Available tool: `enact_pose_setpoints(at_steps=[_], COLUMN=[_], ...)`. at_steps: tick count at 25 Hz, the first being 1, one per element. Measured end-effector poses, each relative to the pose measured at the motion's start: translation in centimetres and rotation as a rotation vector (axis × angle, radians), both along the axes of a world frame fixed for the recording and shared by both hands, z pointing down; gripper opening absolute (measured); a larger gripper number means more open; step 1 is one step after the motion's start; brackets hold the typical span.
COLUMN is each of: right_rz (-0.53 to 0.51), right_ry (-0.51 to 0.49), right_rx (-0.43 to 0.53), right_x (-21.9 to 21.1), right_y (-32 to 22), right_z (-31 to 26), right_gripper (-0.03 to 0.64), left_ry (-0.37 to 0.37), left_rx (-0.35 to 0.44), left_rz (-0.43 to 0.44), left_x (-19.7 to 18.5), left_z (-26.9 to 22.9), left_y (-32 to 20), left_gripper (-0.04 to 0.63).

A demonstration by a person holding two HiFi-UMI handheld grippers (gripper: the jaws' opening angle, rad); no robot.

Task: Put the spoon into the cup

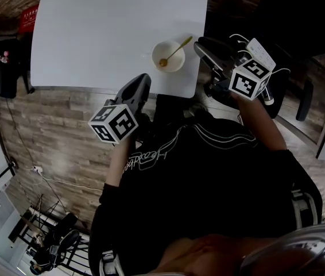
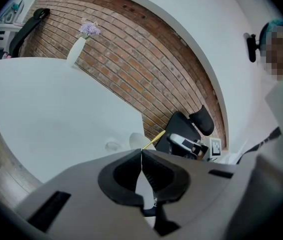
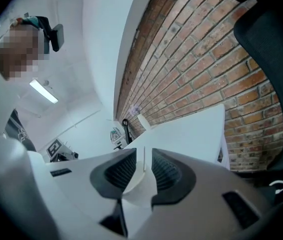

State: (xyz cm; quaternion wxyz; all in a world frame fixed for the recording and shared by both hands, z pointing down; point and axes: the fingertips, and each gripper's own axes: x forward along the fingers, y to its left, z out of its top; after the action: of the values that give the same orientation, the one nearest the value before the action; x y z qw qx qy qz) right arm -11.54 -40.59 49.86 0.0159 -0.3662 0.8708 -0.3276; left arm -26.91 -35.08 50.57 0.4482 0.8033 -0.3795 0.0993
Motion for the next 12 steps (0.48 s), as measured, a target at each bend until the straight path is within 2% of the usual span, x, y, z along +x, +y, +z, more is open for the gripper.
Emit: enact_pose_setpoints(at_steps=[5, 12], right_rz=[-0.039, -0.111], right_ry=[0.064, 0.000], right_rx=[0.083, 0.181], right_x=[1.4, 2.8], right_y=[1.9, 7.7], right_z=[-3.1, -9.1], right_gripper=[0.059, 0.011], left_ry=[0.018, 0.034], left_rx=[0.061, 0.177], left_rz=[0.000, 0.006], left_x=[2.2, 5.2], left_z=[-2.4, -7.8], left_y=[0.7, 4.9], left_gripper=[0.005, 0.005])
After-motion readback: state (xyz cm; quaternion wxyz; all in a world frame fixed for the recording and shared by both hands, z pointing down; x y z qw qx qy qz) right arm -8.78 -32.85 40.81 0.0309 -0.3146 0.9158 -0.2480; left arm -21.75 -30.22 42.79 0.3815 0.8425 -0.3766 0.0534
